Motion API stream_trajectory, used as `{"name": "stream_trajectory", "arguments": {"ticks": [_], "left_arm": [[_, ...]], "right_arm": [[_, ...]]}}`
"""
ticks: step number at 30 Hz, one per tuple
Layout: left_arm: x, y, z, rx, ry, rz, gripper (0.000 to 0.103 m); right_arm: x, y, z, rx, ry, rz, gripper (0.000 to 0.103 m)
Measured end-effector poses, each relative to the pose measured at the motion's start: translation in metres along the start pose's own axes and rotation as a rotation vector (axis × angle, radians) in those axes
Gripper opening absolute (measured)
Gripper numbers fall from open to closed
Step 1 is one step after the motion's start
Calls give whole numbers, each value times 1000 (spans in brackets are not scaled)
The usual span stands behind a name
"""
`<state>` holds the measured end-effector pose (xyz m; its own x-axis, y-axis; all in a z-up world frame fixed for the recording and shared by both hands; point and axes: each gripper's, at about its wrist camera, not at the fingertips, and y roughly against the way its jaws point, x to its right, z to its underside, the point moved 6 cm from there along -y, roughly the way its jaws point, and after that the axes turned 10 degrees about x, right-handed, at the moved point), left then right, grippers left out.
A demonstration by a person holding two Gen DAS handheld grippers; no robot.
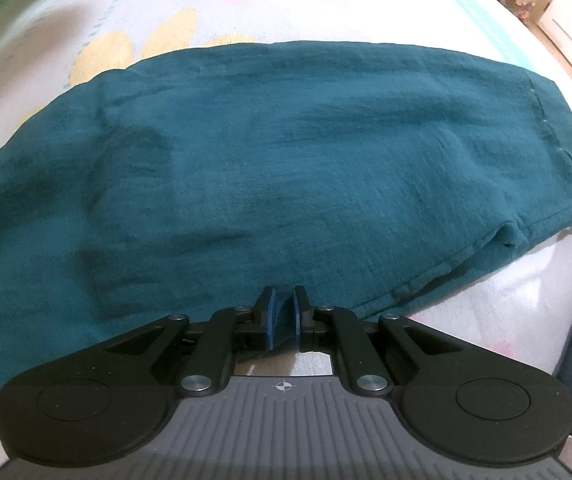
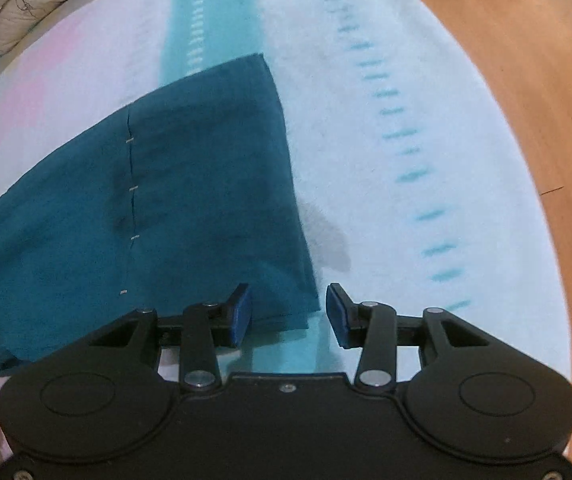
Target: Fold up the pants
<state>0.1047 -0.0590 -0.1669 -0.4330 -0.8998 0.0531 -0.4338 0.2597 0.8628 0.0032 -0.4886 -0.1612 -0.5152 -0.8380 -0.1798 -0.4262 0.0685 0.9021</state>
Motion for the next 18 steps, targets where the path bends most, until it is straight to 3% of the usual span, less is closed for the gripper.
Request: {"name": "stream_trajectory", "arguments": {"ticks": [2,4,5,6,9,12,16,18], "left_arm": [[0,0,0,1,-3,-3,10],[0,0,0,1,-3,-5,10],[0,0,0,1,-3,-6,10],[0,-1,0,1,-4,-6,10],[0,-1,-1,2,-7,-8,10],[0,-1,-1,7,0,-5,10],[-4,0,0,12,15,-1,10],[-6,0,0,15,15,1,10]], "right_arm": [[-1,-5,0,0,6,-22,51],[-1,-1,1,8,40,-31,38],[-4,-1,1,14,80,-13,22],[-8,0,0,24,130,13,12],[-20,6,-6,84,270,66,6],[-19,5,-18,137,367,198,3],[-4,-6,-19,106,341,230,4],[1,-5,-16,100,281,185,4]]}}
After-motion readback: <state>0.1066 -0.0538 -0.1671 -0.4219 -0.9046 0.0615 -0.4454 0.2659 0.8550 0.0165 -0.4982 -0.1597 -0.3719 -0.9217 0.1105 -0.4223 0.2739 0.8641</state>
